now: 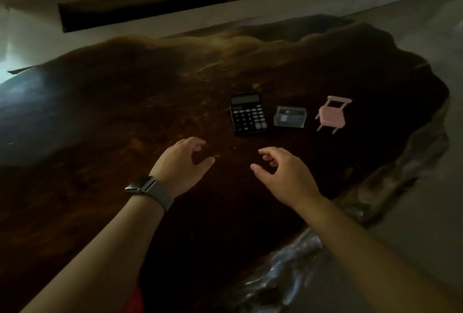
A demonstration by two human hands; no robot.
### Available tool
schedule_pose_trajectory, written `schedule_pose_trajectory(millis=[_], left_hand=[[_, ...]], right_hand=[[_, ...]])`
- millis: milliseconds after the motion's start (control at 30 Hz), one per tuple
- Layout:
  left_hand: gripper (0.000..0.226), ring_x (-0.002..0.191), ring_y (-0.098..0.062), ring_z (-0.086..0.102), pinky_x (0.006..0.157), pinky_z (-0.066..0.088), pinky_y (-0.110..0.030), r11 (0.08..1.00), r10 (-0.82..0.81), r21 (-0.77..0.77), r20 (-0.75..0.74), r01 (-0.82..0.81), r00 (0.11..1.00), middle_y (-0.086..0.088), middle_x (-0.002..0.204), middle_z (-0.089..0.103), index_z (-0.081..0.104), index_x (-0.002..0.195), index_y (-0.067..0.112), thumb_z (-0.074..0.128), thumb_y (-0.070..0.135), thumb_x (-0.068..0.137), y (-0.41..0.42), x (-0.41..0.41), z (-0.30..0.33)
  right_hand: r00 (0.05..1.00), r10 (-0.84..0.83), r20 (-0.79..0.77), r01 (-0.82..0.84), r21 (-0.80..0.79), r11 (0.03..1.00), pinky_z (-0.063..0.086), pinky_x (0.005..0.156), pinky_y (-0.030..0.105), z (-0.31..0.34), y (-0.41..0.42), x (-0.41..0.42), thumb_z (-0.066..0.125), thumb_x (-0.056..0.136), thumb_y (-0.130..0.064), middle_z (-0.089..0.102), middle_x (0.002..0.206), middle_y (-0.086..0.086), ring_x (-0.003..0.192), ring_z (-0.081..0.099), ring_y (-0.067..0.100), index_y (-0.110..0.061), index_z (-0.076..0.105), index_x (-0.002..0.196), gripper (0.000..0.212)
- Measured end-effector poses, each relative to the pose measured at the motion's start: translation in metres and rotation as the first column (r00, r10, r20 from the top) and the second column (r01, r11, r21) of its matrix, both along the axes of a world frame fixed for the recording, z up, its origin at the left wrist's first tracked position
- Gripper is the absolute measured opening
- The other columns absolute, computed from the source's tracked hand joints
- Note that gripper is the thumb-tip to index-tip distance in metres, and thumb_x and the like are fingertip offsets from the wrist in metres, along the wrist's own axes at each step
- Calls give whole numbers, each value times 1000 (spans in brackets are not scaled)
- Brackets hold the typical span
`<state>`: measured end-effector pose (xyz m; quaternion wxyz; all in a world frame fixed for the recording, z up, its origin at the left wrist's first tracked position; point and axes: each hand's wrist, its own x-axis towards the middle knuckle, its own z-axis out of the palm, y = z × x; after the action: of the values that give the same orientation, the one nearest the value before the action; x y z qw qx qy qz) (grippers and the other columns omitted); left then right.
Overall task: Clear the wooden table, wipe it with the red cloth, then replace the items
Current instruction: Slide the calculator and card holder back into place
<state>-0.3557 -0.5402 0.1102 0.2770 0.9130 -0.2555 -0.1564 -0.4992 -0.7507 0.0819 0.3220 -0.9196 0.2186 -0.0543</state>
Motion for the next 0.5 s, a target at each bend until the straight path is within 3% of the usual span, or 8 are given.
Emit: schedule_pose_trajectory(millis=[200, 300, 400, 500], left_hand=[[50, 107, -11, 60, 85, 51, -30, 999, -39, 4, -59, 39, 997, 8, 129, 59, 53, 131, 31, 63, 50, 86, -101, 47, -15], [50, 113, -13, 57, 91, 51, -37, 999, -50, 10, -91, 51, 995, 8, 129, 59, 52, 132, 29, 62, 49, 87, -136, 75, -32], [50, 107, -11, 56, 85, 48, -32, 999, -27, 23, -91, 29, 995, 7, 127, 60, 53, 133, 27, 62, 48, 88, -160, 105, -51], [52, 105, -13, 56, 80, 43, -29, 999, -3, 48, -84, 7, 996, 4, 127, 60, 52, 134, 24, 61, 47, 89, -180, 132, -73]], right_hand=[[993, -91, -74, 86, -62, 994, 44, 75, 27, -5, -109, 23, 69, 91, -45, 60, 125, -9, 106, 54, 5, -32, 55, 135, 48], [990, -90, -105, 81, -87, 993, 44, 77, 27, -14, -146, 41, 70, 92, -37, 60, 131, -4, 109, 55, 8, -28, 54, 137, 49], [991, -58, -124, 46, -101, 994, 46, 84, 31, -23, -174, 61, 70, 93, -31, 59, 133, 2, 113, 57, 15, -24, 54, 138, 49], [984, -24, -175, 0, -136, 991, 43, 80, 31, -34, -199, 85, 70, 93, -28, 58, 132, 3, 106, 53, 12, -24, 52, 140, 51]])
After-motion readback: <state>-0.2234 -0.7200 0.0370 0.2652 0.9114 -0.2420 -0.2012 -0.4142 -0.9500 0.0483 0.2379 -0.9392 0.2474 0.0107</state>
